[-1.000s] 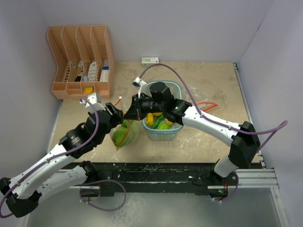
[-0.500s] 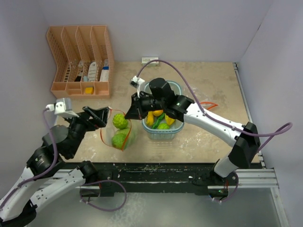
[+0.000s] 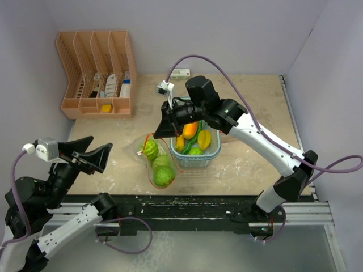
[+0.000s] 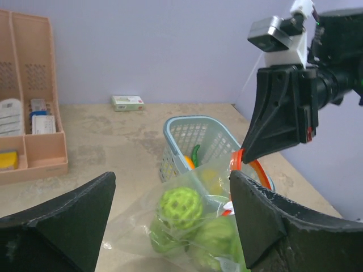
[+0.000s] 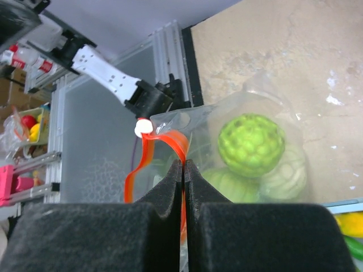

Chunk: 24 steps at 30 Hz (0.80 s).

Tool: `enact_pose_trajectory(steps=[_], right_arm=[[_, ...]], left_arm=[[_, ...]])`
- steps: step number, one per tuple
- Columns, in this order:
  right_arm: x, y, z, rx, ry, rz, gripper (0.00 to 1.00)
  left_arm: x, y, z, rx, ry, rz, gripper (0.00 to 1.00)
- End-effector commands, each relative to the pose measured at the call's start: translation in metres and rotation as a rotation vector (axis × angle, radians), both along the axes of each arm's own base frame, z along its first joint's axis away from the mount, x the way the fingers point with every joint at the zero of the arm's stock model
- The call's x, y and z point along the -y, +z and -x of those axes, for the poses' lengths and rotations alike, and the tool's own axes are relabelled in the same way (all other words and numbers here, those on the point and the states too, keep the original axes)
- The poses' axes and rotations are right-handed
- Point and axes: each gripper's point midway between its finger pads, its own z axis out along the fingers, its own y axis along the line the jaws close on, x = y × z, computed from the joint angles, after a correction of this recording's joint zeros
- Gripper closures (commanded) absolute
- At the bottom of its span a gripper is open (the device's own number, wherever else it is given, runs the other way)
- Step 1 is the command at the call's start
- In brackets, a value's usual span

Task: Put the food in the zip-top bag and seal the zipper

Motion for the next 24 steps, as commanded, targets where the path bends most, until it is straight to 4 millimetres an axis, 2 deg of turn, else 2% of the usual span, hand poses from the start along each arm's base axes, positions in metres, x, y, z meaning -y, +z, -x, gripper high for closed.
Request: enact_pose_trajectory(steps=[1, 5, 8, 10, 14, 19, 24], right_arm=[[0.011, 0.052, 0.023, 0.064, 0.096, -0.094, 1.0], [0.011, 0.066, 0.023, 0.046, 0.093, -0.106, 1.0], [0.008, 0.072, 0.02, 0.027, 0.084, -0.098, 1.0], [0.008, 0.076, 0.018, 0.026, 0.076, -0.093, 1.0], [0.006, 0.081, 0.014, 0.027, 0.066, -0.094, 1.0], [0.005, 0.092, 0.012, 0.033, 0.064, -0.111, 1.0], [0.008, 0.095, 0.003, 0.02, 0.043, -0.1, 1.0]], left_arm=[[0.023, 0.006, 0.017, 0.103, -0.17, -0.12, 0.17], [0.062, -0.007, 0.018, 0.117, -0.332, -0.254, 0.18], [0.092, -0.023, 0.009, 0.088, -0.435, -0.366, 0.25], [0.102, -0.027, 0.004, 0.083, -0.458, -0.399, 0.26], [0.106, -0.023, 0.004, 0.153, -0.47, -0.413, 0.24], [0.099, -0.017, 0.006, 0.24, -0.44, -0.406, 0.24], [0.098, -0.013, 0.023, 0.336, -0.496, -0.421, 0.22]])
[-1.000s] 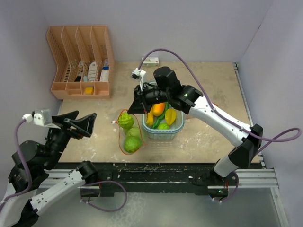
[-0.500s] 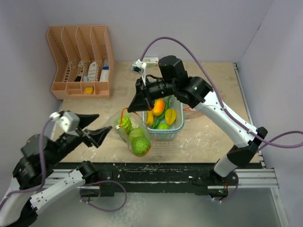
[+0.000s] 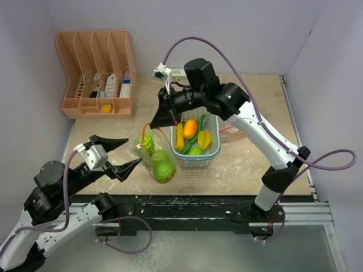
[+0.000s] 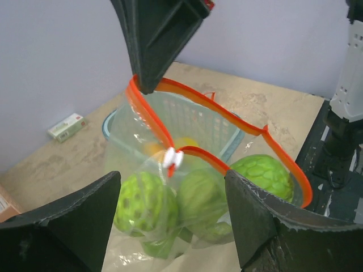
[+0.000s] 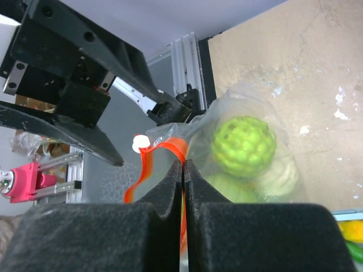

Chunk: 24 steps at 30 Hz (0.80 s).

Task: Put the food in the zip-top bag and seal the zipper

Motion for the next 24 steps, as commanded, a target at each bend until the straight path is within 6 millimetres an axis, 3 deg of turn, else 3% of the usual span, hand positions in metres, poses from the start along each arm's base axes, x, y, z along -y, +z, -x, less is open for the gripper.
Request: enact_pose_trajectory(steps=[1, 9, 17, 24], right_arm=[[0.01, 0.042, 0.003, 0.043, 0.001, -0.09, 1.0], [0.01, 0.053, 0.009, 0.041, 0.032, -0.123, 1.0], [0.014, 0.054, 0.012, 0.054, 0.048, -0.123, 1.0], [0.02, 0.055, 0.01, 0.061, 0.034, -0.121, 1.0]], left_arm=[[0.002, 0.019, 0.015, 0.163, -0.081, 0.019, 0.22], [-0.002, 0.012, 0.007, 0.34, -0.051, -0.086, 0.29], [-0.013, 0.021, 0.0, 0.6, 0.02, -0.181, 0.39], [-0.028, 0.036, 0.025, 0.664, -0.011, -0.159, 0.37]])
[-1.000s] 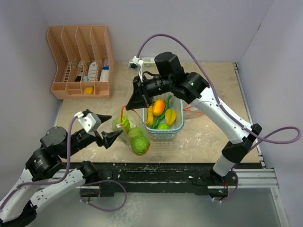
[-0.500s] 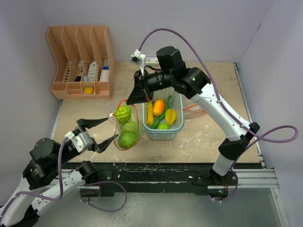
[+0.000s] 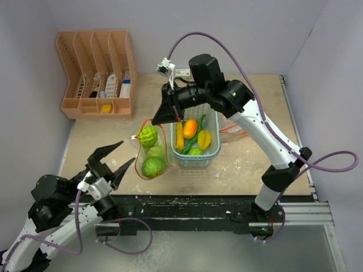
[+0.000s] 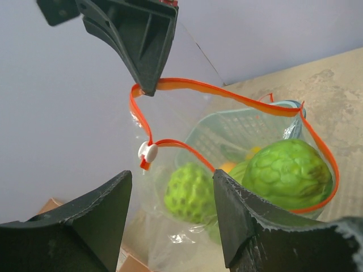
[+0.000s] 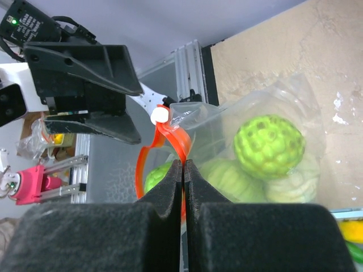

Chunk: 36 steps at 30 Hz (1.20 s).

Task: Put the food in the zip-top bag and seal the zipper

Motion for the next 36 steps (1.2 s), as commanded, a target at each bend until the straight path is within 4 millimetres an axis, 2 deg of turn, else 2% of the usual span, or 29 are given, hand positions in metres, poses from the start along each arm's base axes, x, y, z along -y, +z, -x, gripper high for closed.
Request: enact_pose_trajectory(steps=[1, 6, 13, 18, 27, 36], right_arm=[[0.013, 0.037, 0.014, 0.065, 0.038, -0.091, 1.0], [0.016, 0.039, 0.017, 0.067, 0.048, -0.094, 1.0], [0.02, 0.039, 0.023, 0.068, 0.06, -0.094, 1.0], [0.022, 0.041, 0.026, 0.073, 0.067, -0.098, 1.0], [0.028, 0.04, 0.031, 0.085, 0.075, -0.093, 1.0], [0.028, 0.036, 0.033, 0.076, 0.085, -0.09, 1.0]], left_arm=[[-0.013, 0.031, 0.023, 0.118, -0.039, 0.03, 0.36], [-0.008, 0.023, 0.031, 0.071, -0.094, -0.01, 0.35], [0.008, 0.023, 0.019, 0.04, -0.109, -0.055, 0.36], [0.022, 0.017, -0.002, 0.016, -0.074, -0.082, 0.39], [0.026, 0.028, -0.025, 0.091, 0.01, -0.025, 0.4], [0.031, 0.038, -0.029, 0.126, 0.004, -0.014, 0.41]])
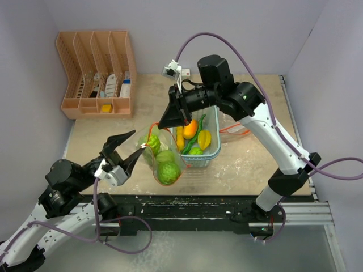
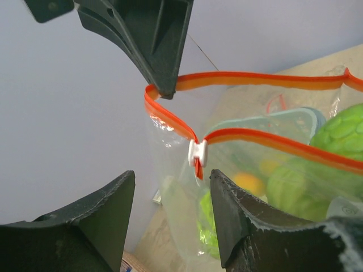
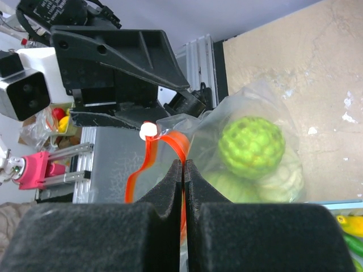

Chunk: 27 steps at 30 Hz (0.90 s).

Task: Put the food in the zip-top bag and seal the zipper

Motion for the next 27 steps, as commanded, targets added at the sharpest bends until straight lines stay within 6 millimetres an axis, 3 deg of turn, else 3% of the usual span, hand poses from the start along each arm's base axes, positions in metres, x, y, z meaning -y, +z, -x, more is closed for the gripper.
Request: enact_pose_trajectory(steps=[1, 13, 21, 27], right_arm=[[0.007, 0.022, 0.011, 0.045, 0.038, -0.07, 1.0], [0.008, 0.026, 0.012, 0.046, 0.037, -0.076, 1.0], [0.007, 0.03, 0.012, 0.046, 0.033, -0.082, 1.0], [0.007, 0.033, 0.012, 0.043, 0.032, -0.09, 1.0]], left_arm=[[0.003, 0.021, -0.003, 0.066, 0.004, 0.04, 0.41], [0.021, 0.001, -0.009, 0.011, -0.042, -0.021, 0.51], [0.021, -0.005, -0.009, -0.026, -0.045, -0.015, 0.68], [0.015, -0.009, -0.006, -0.041, -0.034, 0.016, 0.56]])
